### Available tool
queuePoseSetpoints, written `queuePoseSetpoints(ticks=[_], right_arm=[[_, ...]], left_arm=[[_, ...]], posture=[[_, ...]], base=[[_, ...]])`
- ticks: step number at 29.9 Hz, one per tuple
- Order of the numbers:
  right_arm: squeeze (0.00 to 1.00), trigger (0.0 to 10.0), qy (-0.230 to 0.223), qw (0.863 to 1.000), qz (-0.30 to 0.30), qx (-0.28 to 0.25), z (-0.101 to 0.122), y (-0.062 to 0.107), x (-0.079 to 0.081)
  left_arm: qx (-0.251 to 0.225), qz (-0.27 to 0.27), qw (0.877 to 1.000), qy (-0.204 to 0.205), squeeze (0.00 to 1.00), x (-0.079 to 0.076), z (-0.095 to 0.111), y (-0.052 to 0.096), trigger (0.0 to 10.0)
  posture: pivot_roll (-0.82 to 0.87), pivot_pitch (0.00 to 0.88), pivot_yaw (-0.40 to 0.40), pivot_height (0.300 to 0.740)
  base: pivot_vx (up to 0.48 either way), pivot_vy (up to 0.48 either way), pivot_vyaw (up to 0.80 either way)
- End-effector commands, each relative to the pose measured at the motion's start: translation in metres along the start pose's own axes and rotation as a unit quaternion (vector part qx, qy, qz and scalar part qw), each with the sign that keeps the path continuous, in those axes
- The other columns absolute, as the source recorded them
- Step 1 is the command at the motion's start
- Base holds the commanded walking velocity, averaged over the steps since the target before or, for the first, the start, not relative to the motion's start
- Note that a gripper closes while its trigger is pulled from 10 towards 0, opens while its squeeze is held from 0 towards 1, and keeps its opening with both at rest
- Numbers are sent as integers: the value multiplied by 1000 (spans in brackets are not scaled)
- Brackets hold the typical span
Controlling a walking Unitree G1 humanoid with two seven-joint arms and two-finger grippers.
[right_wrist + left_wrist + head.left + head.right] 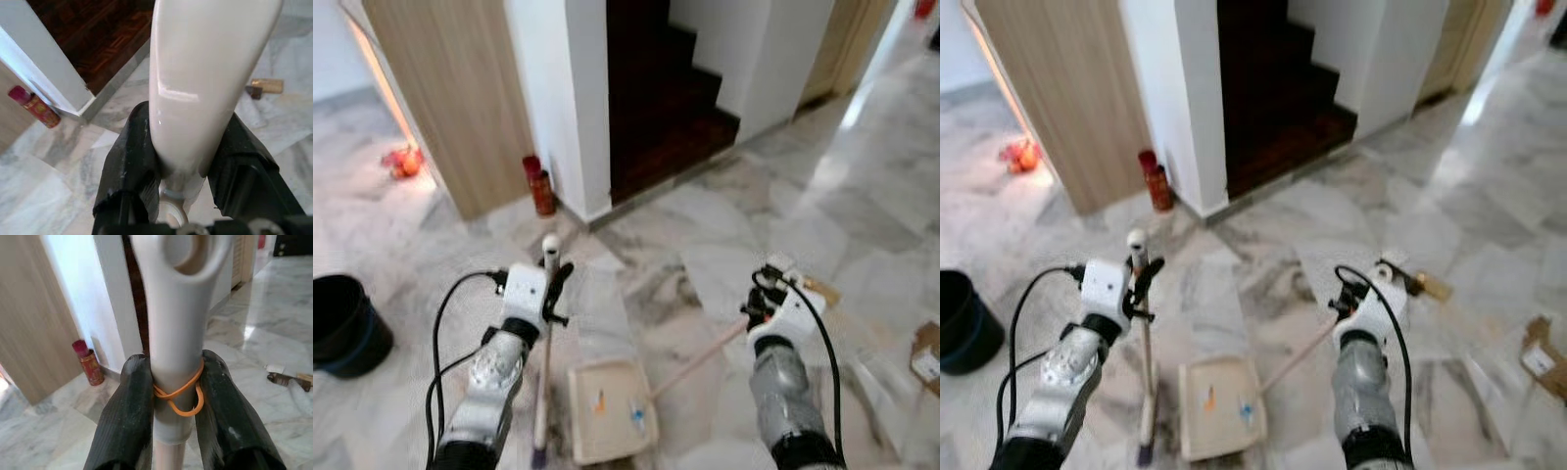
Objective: Sweep floor
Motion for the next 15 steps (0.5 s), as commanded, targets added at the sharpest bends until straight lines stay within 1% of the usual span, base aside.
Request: queuePoseSetpoints(ticks=[1,2,6,15], right_arm=[[0,10000,-10,999,19,-30,18,-4,15],[0,10000,-10,999,19,-30,18,-4,15],[0,10000,-10,999,19,-30,18,-4,15],[0,10000,-11,999,19,-27,17,-4,16]], left_arm=[[-18,4,1000,-15,0,6,11,-2,10000],[-18,4,1000,-16,0,6,11,-2,10000],[-17,4,1000,-16,0,6,10,-2,10000],[-15,5,1000,-18,0,6,10,-2,10000]], posture=[[55,0,14,740],[55,0,14,740],[55,0,13,740],[56,0,11,740]], base=[[0,352,0],[0,352,0],[0,351,469],[0,350,0]])
Point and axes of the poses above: a point about 5 cm out from each wrist's last joint towards the gripper, its own y axis pointing back from the gripper into the wrist, its own z axis along the axis of the wrist's last joint, x = y × z, the point moved 5 cm from there along -y, pointing out of the wrist towards the gripper, and after that the axes turned 8 degrees about y, right-handed, at the moved point
